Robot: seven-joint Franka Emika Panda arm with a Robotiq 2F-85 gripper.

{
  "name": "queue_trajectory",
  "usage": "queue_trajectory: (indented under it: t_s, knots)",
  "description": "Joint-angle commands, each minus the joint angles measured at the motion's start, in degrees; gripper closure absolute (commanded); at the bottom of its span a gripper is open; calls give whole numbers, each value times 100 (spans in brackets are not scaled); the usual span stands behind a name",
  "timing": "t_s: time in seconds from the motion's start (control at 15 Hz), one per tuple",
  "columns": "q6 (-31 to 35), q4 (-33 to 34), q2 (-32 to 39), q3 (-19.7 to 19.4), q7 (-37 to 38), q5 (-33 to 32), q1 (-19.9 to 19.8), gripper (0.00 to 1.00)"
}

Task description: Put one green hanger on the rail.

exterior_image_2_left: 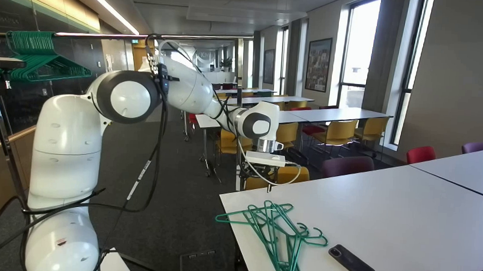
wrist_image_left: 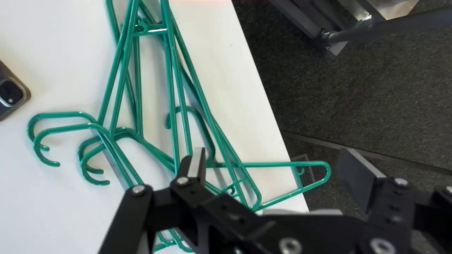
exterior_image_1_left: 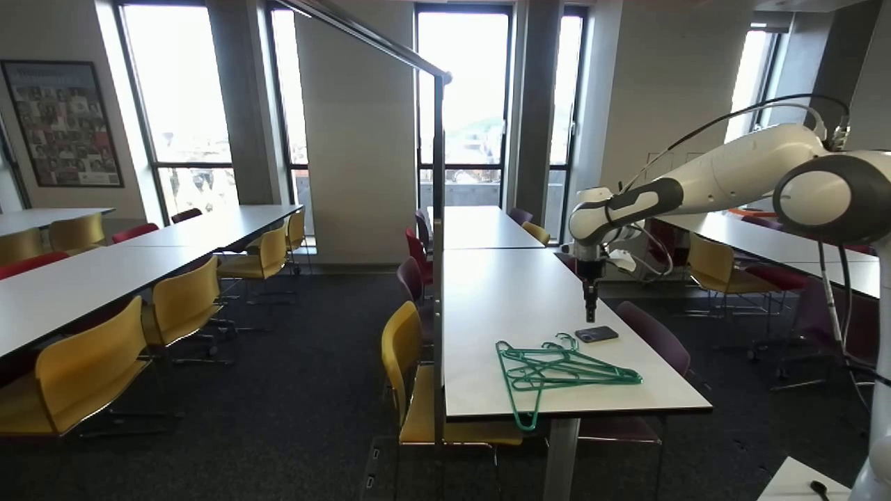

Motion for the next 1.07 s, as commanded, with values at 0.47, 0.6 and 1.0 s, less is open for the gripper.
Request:
queue_trajectory:
  t_s: [0.47,0.6,1.0]
  knots:
    - [-3,734,805,358,50,-109,-206,0]
    - [-5,755,804,356,50,-108,-215,0]
    - [239,691,951,397,302,-454,-114,0]
